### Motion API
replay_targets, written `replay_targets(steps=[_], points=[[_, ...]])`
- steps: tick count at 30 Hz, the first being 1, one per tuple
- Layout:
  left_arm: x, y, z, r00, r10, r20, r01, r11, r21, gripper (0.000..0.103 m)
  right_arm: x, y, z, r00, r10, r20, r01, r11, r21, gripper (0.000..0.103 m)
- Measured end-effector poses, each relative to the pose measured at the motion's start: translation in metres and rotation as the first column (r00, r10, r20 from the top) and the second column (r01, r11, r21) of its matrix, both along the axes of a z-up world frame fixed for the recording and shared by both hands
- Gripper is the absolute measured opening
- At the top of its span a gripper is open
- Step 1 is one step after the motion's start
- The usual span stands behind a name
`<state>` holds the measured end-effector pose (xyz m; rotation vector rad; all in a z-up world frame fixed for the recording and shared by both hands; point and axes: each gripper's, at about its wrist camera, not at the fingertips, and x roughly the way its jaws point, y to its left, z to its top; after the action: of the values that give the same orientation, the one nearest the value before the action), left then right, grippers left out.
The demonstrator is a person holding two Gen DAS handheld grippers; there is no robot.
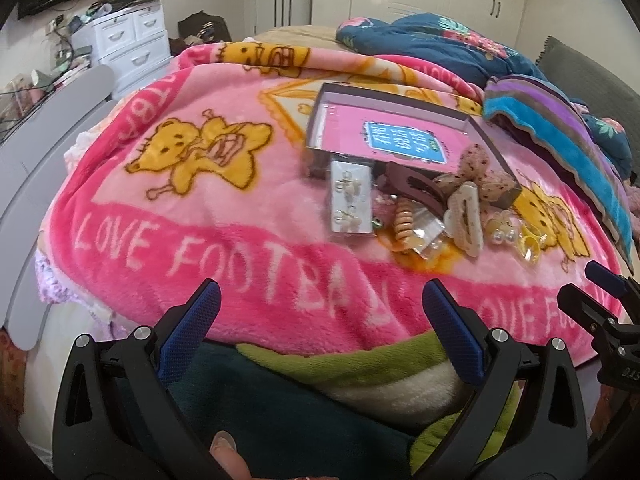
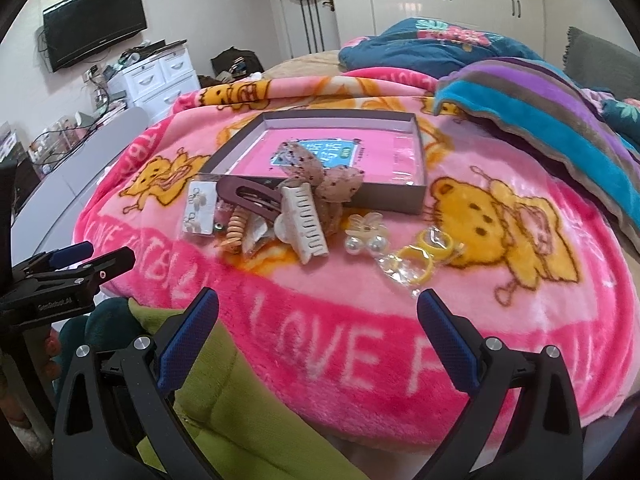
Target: Organize jewelry
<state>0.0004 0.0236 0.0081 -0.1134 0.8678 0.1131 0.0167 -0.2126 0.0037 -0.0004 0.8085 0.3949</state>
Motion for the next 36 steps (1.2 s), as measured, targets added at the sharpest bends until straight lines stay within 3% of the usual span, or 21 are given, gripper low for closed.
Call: replay_targets(steps=[19,25,26,29,36], points=[[0.035,0.036,-0.020,0.994,0.086,-0.070,-0.089,0.995,-0.036,0.095,0.058,0.022,-0.015,0.996,0.074,-0.059,-0.072,0.997,0.036,0.099],[0.060,0.048,-0.029,0.993,0.072,-0.090,-0.082,0.989,-0.120,0.095,0.073,0.027,-0.019,0.994,0.095,-0.052,-0.093,0.995,0.046,0.099],[0.063,0.049,-0.030,0.994,0.064,-0.094,-0.076,0.989,-0.127,0.095,0.076,0.028,-0.020,0.994,0.099,-0.052,-0.097,0.994,0.048,0.097],[0.073,0.048,-0.034,0.995,0.031,-0.099,-0.047,0.986,-0.158,0.095,0.085,0.033,-0.024,0.990,0.123,-0.070,-0.120,0.991,0.054,0.073],[0.088,0.045,-0.037,0.996,-0.017,-0.092,-0.003,0.977,-0.211,0.095,0.105,0.041,-0.040,0.978,0.159,-0.134,-0.149,0.985,0.085,0.043]])
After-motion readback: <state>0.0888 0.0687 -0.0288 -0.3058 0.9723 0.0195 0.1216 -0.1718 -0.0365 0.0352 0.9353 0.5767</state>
